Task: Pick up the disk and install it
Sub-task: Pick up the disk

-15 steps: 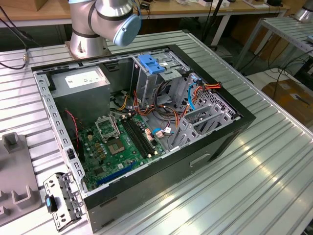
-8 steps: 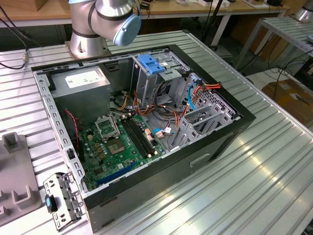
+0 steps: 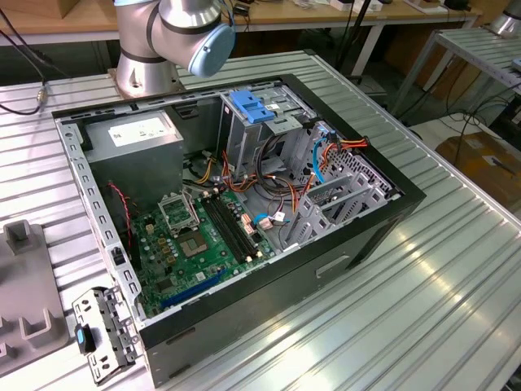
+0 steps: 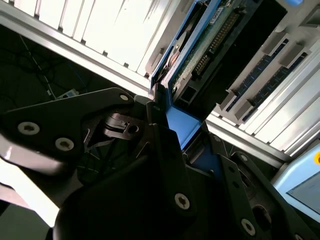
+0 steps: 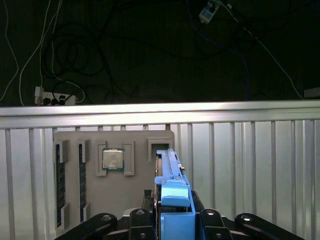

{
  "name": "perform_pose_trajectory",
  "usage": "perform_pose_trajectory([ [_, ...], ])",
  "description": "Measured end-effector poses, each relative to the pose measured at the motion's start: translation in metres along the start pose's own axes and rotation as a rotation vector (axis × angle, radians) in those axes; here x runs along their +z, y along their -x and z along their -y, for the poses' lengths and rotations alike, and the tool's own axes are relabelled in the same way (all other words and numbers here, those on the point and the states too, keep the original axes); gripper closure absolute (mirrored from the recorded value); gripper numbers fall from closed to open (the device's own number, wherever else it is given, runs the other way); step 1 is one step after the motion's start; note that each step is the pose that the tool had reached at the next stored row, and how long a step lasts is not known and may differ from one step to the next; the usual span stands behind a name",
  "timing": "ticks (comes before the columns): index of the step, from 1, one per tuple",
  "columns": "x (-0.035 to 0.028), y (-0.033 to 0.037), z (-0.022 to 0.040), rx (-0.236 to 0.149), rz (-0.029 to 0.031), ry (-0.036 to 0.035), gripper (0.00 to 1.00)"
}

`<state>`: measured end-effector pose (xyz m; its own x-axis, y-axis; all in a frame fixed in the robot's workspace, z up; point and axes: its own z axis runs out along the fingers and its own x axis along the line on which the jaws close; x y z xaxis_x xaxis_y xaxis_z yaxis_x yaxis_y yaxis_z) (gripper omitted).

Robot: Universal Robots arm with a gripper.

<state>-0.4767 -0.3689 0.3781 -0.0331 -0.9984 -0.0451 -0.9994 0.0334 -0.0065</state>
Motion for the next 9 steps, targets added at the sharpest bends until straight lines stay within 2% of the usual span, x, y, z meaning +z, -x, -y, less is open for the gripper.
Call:
perform_pose_trajectory([
  [9, -0.0041, 0.0002, 0.0, 0.0, 0.0, 0.0, 0.63],
])
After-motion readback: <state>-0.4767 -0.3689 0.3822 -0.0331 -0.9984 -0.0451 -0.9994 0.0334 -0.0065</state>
